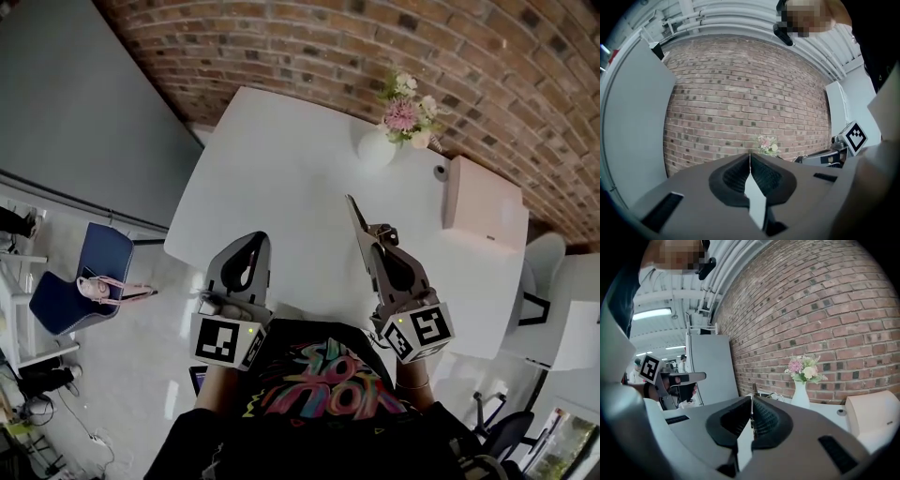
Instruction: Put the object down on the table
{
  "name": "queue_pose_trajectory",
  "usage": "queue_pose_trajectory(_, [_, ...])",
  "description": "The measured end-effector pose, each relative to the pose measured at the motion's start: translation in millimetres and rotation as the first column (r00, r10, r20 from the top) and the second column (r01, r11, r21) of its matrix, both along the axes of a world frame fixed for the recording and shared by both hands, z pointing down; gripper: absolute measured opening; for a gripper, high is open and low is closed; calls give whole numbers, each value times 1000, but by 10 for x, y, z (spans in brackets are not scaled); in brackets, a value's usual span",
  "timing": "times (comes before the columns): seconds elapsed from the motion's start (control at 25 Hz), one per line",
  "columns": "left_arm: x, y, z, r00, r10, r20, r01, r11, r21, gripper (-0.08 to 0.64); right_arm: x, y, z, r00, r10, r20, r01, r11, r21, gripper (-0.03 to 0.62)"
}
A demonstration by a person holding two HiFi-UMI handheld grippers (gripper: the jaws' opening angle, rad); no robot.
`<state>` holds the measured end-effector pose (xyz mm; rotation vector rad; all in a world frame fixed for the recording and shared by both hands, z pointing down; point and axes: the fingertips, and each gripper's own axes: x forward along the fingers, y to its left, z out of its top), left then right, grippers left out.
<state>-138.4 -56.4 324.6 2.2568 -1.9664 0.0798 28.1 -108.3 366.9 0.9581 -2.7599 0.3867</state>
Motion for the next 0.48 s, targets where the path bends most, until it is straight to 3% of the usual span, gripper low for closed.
queue_pose_trajectory(0.24, [93, -193, -23, 997, 78, 3, -78, 997, 3, 28, 76, -98, -89, 999, 52, -6, -51, 998, 20, 20])
queue_pose_trajectory(0.48, [94, -446, -94, 984, 180, -5, -180, 983, 16, 28, 96, -168, -175, 987, 158, -3, -158, 987, 23, 20])
